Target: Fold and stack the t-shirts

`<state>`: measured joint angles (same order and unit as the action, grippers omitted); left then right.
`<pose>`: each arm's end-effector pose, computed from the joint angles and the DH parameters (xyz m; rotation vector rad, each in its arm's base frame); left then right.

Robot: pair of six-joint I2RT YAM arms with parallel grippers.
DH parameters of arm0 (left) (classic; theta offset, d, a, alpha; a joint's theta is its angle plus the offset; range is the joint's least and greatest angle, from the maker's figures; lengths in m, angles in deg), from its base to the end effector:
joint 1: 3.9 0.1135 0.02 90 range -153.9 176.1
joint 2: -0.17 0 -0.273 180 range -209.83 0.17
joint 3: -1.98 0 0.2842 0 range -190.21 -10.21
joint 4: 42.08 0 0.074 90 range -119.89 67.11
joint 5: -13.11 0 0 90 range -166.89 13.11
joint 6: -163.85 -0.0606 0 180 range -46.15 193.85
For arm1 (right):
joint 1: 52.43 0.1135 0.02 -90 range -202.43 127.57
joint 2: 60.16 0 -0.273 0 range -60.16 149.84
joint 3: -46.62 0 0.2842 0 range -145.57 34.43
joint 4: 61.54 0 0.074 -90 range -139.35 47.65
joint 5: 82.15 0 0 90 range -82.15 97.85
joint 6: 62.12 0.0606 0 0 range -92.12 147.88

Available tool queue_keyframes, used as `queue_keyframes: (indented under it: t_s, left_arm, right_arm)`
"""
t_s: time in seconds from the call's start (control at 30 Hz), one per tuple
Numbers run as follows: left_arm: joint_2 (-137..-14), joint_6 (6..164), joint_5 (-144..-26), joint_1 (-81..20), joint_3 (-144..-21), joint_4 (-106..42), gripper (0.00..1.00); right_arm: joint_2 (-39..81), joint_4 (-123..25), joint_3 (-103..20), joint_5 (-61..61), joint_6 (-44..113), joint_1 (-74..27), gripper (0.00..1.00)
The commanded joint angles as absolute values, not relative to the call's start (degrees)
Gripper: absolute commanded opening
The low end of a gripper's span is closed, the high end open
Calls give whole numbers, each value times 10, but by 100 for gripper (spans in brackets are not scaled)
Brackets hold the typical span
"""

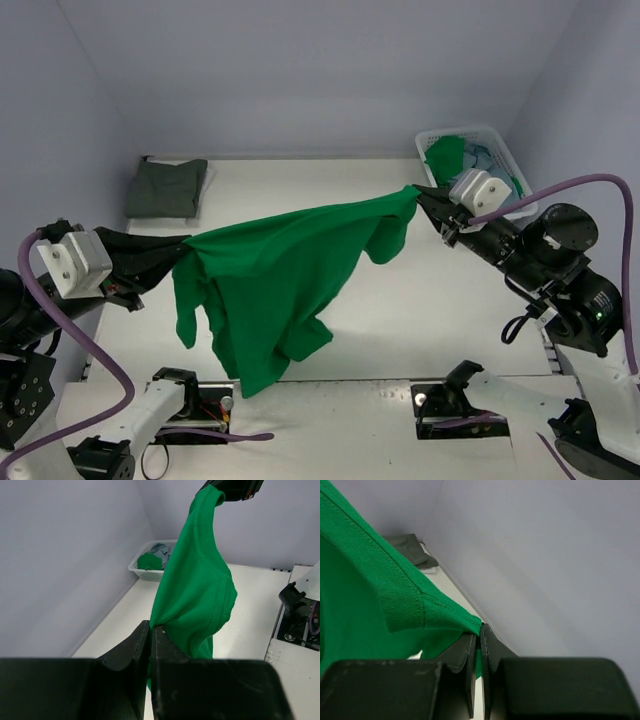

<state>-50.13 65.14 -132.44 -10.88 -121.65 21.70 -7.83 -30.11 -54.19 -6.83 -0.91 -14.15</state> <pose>0.0276 -0.0537 0.6138 0.9664 1.1617 -0.6526 0.1226 0.1163 0.5813 -0.8861 0.9364 0.3052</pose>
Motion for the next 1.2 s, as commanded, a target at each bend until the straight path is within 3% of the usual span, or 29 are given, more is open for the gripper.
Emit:
queue_keyframes:
  t_s: [0.0, 0.37, 0.5, 0.73, 1.0, 1.17]
  left_arm:
    - [-534, 685, -1358, -102, -1234, 150, 0]
    - [-547, 681, -1340, -101, -1228, 121, 0]
    - [-513, 685, -1430, -79, -1219, 118, 0]
    - [-472, 773, -1486, -53, -1210, 54, 0]
    - [-545, 662, -1374, -50, -1098, 55, 0]
    - [-671, 603, -1310, -50, -1043, 33, 0]
  right_arm:
    - [-67, -322, -571, -38, -20, -145, 0]
    - [-59, -324, -627, -25, -20, -158, 0]
    - [-85, -301, -629, -127, 21, -200, 0]
    - [-110, -310, -619, -130, 38, -233, 0]
    - [-14, -398, -510, -14, -37, -189, 0]
    - [130, -485, -498, -74, -11, -289, 0]
